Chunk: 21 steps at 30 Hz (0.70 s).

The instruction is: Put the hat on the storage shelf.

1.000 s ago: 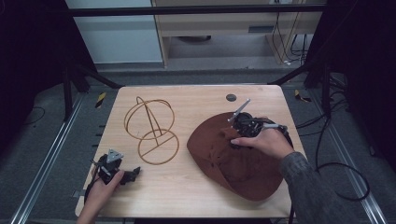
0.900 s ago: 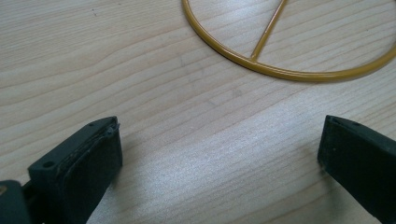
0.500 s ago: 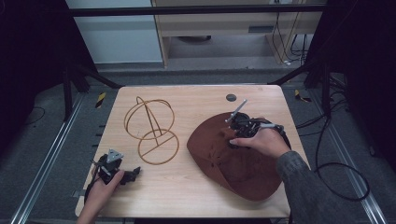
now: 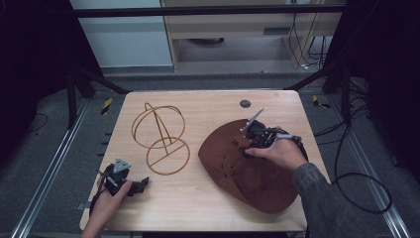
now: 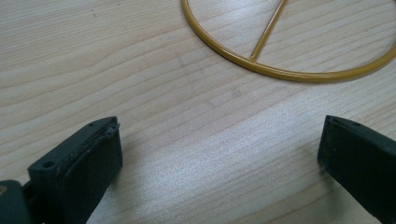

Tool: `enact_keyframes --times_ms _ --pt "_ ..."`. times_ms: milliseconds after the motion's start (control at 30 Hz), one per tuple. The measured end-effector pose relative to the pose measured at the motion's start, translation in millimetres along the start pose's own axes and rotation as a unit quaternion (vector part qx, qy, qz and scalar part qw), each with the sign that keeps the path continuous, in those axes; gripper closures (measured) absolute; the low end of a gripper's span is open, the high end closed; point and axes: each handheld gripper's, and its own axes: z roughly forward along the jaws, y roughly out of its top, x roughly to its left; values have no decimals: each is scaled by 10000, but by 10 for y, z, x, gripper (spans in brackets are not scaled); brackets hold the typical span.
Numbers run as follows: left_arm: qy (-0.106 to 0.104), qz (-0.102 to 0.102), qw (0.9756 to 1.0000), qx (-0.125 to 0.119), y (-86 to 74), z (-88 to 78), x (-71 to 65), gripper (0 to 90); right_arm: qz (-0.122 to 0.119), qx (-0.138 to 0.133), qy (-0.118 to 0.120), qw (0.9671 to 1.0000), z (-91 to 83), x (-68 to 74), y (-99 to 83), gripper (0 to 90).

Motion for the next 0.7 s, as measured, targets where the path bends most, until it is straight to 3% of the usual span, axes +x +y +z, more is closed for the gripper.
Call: enact_keyframes --times_ms 233,333,533,567,700 --pt "3 14 10000 9 0 -2 1 0 0 92 -9 10000 26 -2 2 617" --pt "2 -3 10000 -5 0 1 -2 0 -18 99 57 9999 24 -17 -6 718" --pt "0 7 10000 -5 1 1 -4 0 76 10 203 9998 33 -52 -62 831" --pt "1 6 10000 -6 1 1 -5 0 70 -107 220 9997 8 -66 -87 877" --pt "-1 -2 10000 -6 1 1 -6 0 92 -278 241 9993 -58 -79 -113 887"
